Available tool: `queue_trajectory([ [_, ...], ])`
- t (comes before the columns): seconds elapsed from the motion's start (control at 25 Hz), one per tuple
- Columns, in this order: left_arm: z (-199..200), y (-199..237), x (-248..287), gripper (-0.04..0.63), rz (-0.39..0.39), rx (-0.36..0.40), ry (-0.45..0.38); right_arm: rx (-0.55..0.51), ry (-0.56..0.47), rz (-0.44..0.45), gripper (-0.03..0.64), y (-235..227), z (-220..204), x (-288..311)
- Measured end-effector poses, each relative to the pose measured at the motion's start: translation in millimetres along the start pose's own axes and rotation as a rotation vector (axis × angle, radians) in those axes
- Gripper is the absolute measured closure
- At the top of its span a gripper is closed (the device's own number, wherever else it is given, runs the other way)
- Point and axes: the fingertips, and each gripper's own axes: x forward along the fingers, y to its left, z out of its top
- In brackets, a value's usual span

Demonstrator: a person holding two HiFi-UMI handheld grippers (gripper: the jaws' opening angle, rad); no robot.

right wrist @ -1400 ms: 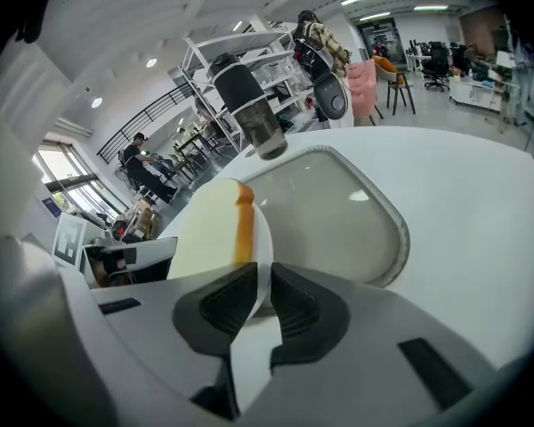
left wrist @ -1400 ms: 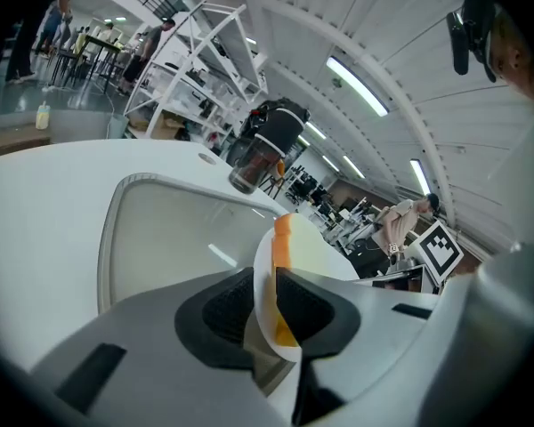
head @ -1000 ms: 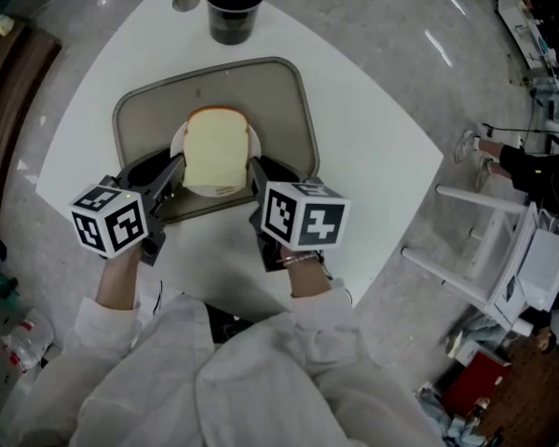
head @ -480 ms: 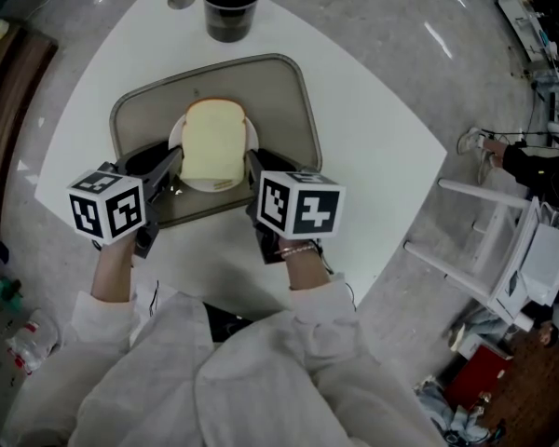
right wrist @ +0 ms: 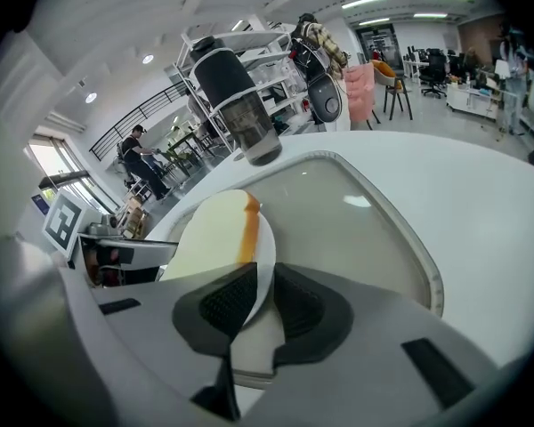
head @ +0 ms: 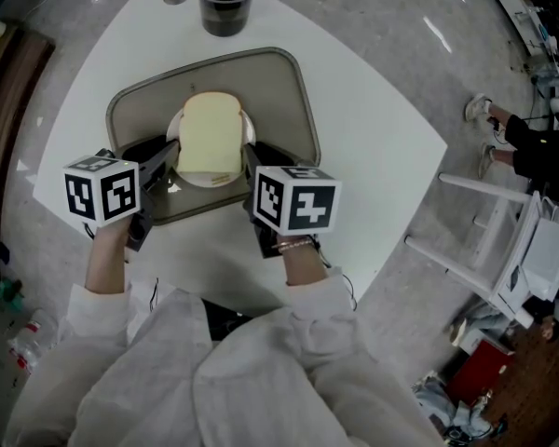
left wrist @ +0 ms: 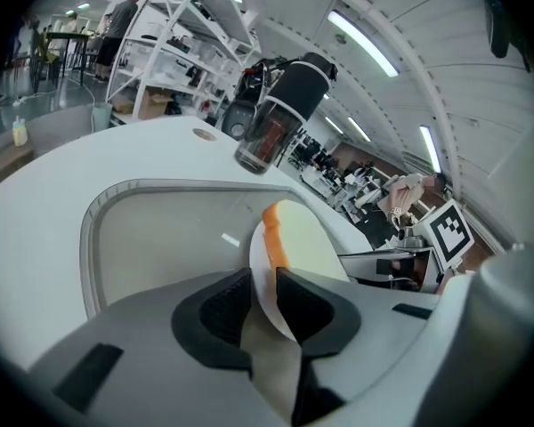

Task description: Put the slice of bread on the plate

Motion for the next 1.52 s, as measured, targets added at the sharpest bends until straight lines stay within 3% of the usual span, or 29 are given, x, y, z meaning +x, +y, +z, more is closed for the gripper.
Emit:
queue_trajectory([
  [0.4, -3.1, 0.2, -3.0, 0.517, -0.002, -0.006, 0.02, -0.035, -0.046, -0.001, 0.558, 1.6, 0.0, -10.6],
  [0.68, -6.2, -2.0, -8.9, 0.518, 0.01, -0.032, -0.049, -0.036, -0.092, 0.049, 0.558, 3.7, -4.0, -30.2],
  [0.84, 4.8, -8.2, -22.4, 0.517, -0.024, -0.143, -0.177, -0.041, -0.113, 0.051, 0.558, 3.4, -6.4, -47.1],
  [0.96, 16.0, -14.2, -37.9, 0.517, 0.022, -0.148, -0.269, -0.046, -0.142, 0.06, 0.558, -0.2, -4.9, -61.8],
  [1.08, 29.2, -26.8, -58.5, 0.518, 0.028, -0.141, -0.427, -0.062, -0.171, 0.112, 0.56, 2.7, -4.2, -78.1],
  [1.16, 34.0, -47.4, -76.3, 0.518, -0.023, -0.108, -0.54, -0.076, -0.2, 0.164, 0.56, 8.0, -4.2, -94.1],
  [1.32, 31.4, -120.9, -107.3, 0.518, -0.197, 0.062, -0.717, -0.096, -0.292, 0.262, 0.574, 12.5, -4.1, -135.3],
  [1.52, -5.4, -197.9, -117.0, 0.538, -0.293, 0.119, -0.773, -0.157, -0.363, 0.341, 0.595, 10.2, -21.9, -186.7],
])
